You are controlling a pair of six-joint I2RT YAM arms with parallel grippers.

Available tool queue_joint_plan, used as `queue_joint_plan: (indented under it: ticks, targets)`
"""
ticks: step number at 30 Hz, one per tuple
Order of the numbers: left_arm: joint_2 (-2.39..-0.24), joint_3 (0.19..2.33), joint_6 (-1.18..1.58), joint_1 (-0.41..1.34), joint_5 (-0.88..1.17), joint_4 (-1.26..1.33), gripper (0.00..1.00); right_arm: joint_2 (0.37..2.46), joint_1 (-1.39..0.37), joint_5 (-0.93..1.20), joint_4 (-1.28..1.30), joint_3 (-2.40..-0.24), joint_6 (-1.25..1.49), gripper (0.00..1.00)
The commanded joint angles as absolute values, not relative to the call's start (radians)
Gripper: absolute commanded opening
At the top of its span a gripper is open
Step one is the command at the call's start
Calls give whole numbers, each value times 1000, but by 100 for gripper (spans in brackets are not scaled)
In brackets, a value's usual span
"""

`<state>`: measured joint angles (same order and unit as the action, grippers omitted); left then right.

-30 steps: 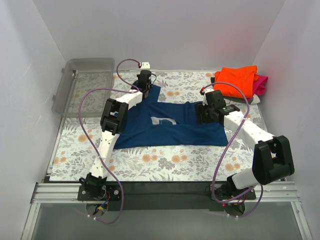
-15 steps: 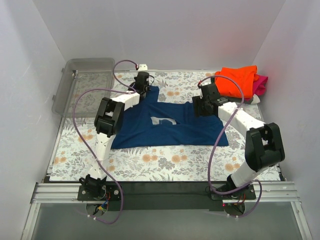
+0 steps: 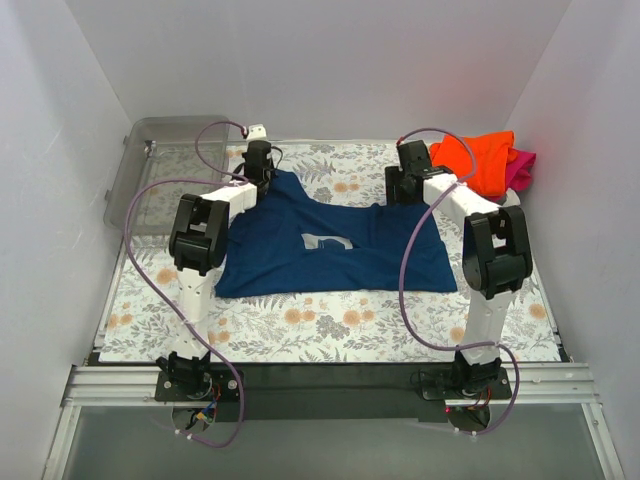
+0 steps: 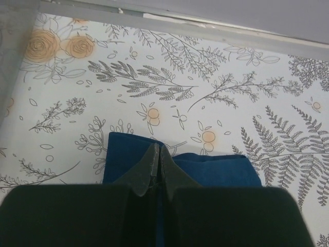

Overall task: Fold and stack the t-shirts
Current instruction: Fold the tshirt

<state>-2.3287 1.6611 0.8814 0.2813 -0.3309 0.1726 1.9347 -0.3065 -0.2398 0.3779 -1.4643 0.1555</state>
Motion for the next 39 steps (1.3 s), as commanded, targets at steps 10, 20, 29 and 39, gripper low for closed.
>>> queue_joint_plan:
  ticks: [10,20,29,39]
  targets:
    - [-2194,1629,876,272,-330,224,0,2056,-184,-245,362,-1598,176,60]
    - [-2143,1571,903,273,-287,256,0,2069,-158,-247,357,-1598,176,60]
    - [-2126,1556,888,250,-339,259,0,2102,-146,-190,345,-1606,179,59]
    - [-2102,1529,893,213,-348,271,0,2092,-144,-126,331,-1598,190,58]
